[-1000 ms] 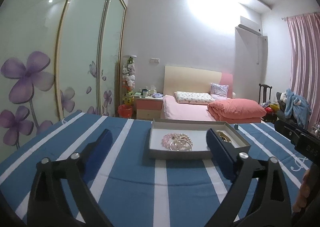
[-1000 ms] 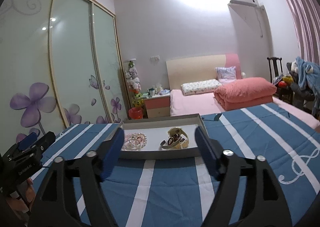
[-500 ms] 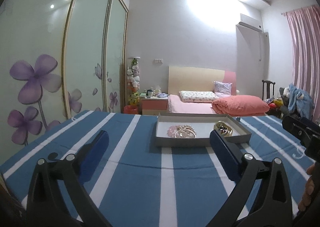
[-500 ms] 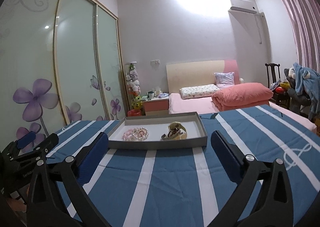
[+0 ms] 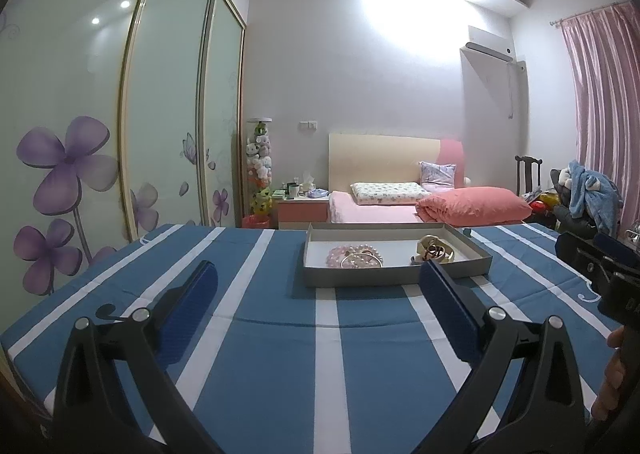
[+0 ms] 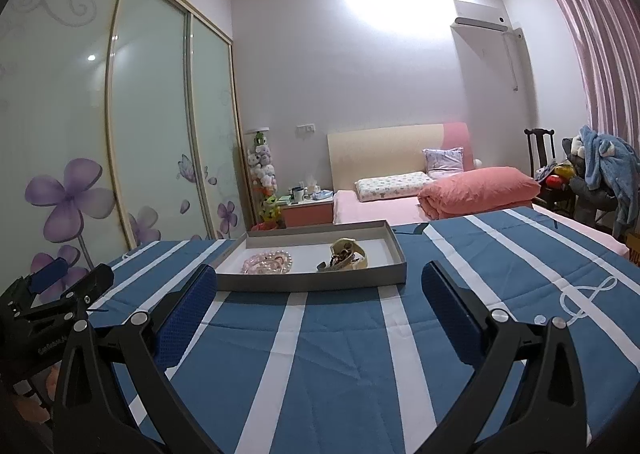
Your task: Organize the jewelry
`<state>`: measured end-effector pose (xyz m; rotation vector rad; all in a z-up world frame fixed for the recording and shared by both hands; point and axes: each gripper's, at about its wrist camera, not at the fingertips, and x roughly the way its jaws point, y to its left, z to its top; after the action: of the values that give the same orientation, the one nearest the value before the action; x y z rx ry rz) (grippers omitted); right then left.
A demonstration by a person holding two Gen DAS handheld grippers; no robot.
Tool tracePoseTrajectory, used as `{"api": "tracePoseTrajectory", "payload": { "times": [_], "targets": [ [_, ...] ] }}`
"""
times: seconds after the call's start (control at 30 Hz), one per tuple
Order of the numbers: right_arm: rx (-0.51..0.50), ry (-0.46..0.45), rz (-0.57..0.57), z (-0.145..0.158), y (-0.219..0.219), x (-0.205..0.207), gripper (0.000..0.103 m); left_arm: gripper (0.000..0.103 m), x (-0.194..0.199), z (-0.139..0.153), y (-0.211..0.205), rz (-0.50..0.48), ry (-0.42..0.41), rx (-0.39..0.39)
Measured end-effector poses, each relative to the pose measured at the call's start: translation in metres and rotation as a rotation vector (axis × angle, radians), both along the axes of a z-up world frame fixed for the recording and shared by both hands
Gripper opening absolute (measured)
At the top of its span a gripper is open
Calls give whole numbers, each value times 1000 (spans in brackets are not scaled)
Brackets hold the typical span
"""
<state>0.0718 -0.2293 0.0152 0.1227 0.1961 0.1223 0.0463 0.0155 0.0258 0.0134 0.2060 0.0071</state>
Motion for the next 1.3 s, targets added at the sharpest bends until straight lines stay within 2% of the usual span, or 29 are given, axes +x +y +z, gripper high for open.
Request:
{"api": "tracePoseTrajectory", "payload": {
  "times": [1.3],
  "targets": [
    [2,23,7,-6,-2,1,101,99,13,-4,0,-11,63,-12]
  ]
}}
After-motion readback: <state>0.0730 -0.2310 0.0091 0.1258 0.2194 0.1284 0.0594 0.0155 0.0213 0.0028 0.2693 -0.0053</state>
